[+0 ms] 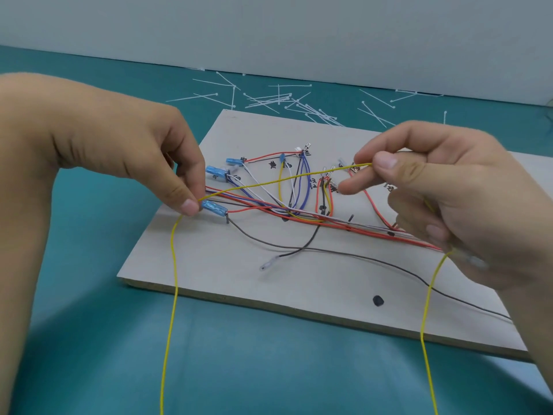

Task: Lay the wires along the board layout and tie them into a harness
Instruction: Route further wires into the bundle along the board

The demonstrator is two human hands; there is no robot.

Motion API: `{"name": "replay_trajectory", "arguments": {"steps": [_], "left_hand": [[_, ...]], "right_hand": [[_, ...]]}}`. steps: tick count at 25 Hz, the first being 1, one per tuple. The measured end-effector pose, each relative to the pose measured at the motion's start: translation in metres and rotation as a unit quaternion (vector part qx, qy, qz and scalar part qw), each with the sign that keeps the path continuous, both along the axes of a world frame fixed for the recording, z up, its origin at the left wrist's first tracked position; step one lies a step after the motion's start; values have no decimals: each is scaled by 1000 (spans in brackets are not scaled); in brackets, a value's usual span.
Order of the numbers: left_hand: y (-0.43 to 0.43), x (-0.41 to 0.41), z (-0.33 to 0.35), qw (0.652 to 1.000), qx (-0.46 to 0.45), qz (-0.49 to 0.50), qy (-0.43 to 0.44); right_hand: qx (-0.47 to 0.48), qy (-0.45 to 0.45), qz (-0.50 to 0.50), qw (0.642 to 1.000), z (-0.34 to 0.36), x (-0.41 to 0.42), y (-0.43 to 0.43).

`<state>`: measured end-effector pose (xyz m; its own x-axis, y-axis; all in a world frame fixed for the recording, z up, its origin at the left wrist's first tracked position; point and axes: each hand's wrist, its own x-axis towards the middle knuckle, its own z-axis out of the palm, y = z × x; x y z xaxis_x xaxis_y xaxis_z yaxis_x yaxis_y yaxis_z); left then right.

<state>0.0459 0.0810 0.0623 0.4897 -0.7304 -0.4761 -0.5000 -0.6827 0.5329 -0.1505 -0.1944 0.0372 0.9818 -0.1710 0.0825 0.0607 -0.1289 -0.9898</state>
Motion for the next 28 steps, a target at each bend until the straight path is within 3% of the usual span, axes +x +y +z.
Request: {"name": "replay_trajectory", "arguments": {"steps": [5, 12, 23, 28], "left_hand": [[-1, 1, 0, 998, -56, 25, -27], [-20, -7, -12, 994, -95, 8, -61], [-40, -19, -20, 985, -102, -23, -136], [-26, -12, -14, 990, -75, -34, -114]], "right_hand": [[-129, 54, -68, 988, 1, 1, -1], [-294, 187, -28, 937, 9, -1, -6], [-354, 242, -23, 903, 7, 3, -5], [-355, 251, -30, 900, 6, 4, -1]]}}
